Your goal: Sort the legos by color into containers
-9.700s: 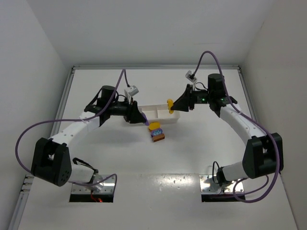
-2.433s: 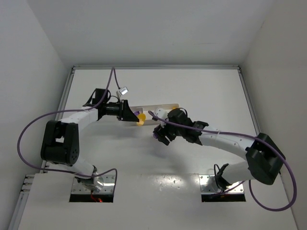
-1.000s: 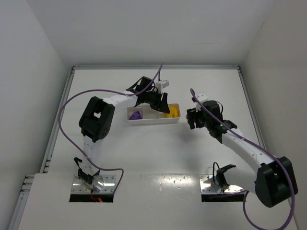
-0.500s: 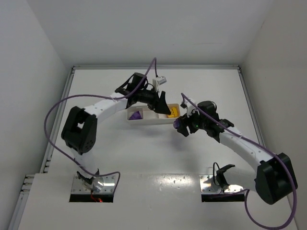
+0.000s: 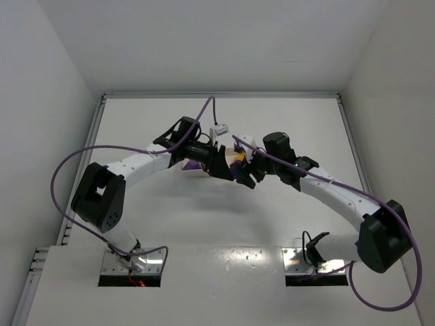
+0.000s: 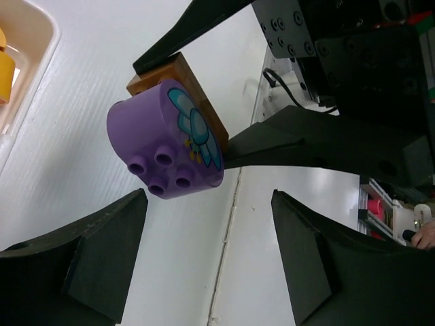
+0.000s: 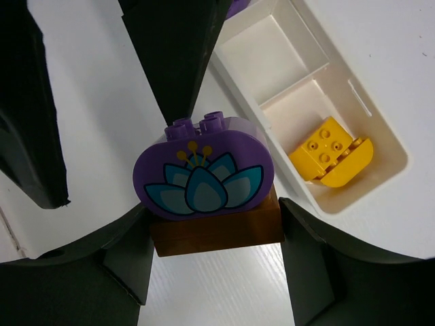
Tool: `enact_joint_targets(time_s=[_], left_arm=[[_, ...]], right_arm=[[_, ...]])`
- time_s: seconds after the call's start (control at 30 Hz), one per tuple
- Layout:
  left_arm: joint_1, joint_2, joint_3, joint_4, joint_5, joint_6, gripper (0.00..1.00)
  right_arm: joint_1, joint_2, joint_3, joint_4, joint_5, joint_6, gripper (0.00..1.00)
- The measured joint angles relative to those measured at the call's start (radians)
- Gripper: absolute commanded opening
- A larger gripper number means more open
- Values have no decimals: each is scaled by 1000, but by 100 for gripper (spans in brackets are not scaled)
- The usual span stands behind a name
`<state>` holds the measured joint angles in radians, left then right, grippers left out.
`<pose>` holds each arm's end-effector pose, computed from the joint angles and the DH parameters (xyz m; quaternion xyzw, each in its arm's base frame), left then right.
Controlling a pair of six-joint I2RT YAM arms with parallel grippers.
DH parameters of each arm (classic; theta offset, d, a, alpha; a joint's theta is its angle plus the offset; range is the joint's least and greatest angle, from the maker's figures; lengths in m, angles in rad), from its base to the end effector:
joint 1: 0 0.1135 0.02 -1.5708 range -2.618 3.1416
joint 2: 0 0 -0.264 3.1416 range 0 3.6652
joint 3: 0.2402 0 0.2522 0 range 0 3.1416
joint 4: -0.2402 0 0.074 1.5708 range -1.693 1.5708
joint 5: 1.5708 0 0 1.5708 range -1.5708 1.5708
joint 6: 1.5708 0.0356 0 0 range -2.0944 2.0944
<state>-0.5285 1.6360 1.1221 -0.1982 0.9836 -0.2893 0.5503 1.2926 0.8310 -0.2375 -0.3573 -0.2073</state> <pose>0.2881 -0.2026 0.2475 0.2908 0.7723 -0.5399 0.1660 0.2285 0.1548 0.2429 -0.3996 0.8011 0.2296 0.3819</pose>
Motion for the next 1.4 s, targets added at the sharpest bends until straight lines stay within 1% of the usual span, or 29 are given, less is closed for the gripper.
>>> enact_joint_targets(time_s=[0.3,0.33,0.4,0.43,0.5,0.53,0.63,0.73,0.9,1.0,1.13,1.23,1.37,1.4], left_arm=[[4,5,1,-3,0,3,80],[5,8,2,-3,0,4,78],[6,17,7,-3,0,5,65],[7,19,8,-2,-1,7,50],[17,23,10,-5,-8,3,31],[21,24,13,-4,-7,-7,19],[26,27,14,-2,-5,-10,7],[40,27,5,20,6,-21,0],[96,-8,-71,102,45,-78,0],[203,-80,-151,158,53,-117,0],[347,-161,-174,177,29,-134,0],[370,-224,-174,145,-96,-91,0],[349,-271,-169,76,-312,-21,0],[344,-271,-169,61,-362,-6,2]], right_arm=[[64,18,11,-5,38,-18,0],[71,18,12,-4,41,-18,0],[82,19,18,-6,44,-21,0],[88,20,23,-10,48,-21,0],[94,22,28,-17,57,-24,0],[97,26,29,-14,71,-28,0],[101,33,33,-11,83,-29,0],[102,33,34,-5,92,-30,0],[102,29,14,44,87,-33,0],[86,0,-27,28,98,-33,0],[73,-17,-56,6,112,-32,0],[73,-18,-59,5,112,-23,0],[73,-17,-59,13,109,5,0],[73,-16,-59,16,107,12,0]])
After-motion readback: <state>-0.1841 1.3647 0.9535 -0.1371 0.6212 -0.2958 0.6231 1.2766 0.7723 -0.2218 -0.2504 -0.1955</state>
